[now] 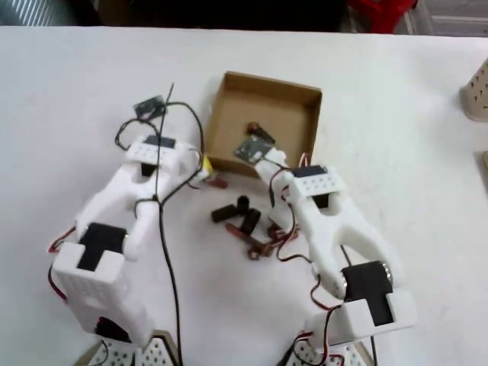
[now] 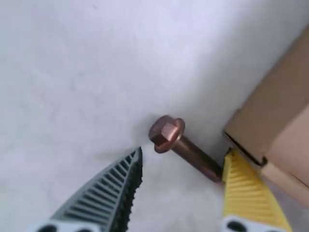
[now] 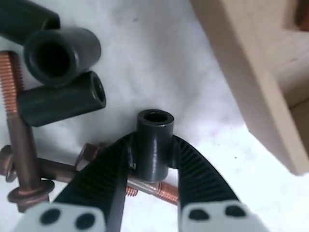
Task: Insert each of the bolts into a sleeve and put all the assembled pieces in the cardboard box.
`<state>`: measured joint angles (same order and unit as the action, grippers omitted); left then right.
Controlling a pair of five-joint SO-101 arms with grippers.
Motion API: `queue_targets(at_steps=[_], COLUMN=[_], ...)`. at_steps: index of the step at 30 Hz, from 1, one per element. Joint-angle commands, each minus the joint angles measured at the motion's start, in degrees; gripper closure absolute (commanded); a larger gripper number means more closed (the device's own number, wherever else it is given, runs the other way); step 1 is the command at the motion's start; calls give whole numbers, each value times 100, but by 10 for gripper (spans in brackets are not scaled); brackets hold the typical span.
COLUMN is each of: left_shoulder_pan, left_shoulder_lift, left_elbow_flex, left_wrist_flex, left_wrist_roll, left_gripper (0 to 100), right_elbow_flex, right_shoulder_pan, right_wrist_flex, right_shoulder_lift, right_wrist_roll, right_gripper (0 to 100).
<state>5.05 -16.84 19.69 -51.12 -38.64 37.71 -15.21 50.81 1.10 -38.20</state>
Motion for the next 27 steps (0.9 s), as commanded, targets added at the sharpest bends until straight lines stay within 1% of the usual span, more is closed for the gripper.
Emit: queue_targets(at_steps=[1, 5, 8, 9, 11, 14, 16, 21, 27], left_shoulder_pan=[84, 84, 66, 48, 22, -136, -312, -673, -716], left_shoulder_lift=[31, 48, 48, 48, 48, 31, 13, 40, 48], left_elbow_flex=[-211, -176, -220, -220, -229, -378, -466, -501, -475], left_wrist_flex=[-273, -308, -457, -466, -448, -448, -448, -448, -492], left_wrist_roll=[105, 765, 853, 862, 897, 1415, 1644, 1662, 1776], left_gripper=[721, 725, 727, 742, 801, 919, 959, 945, 942], right_elbow_flex=[18, 18, 18, 18, 18, 18, 18, 18, 18], right_shoulder_pan=[-92, -92, -92, -92, -92, -92, -92, -92, -84], right_wrist_flex=[-22, -22, -22, -22, -22, -22, -22, -13, -13], right_shoulder_lift=[-171, -171, -171, -171, -171, -171, -171, -171, -171], right_wrist_roll=[-105, -105, -105, -105, -105, -105, -105, -105, -105], right_gripper=[981, 981, 981, 981, 981, 981, 981, 981, 981])
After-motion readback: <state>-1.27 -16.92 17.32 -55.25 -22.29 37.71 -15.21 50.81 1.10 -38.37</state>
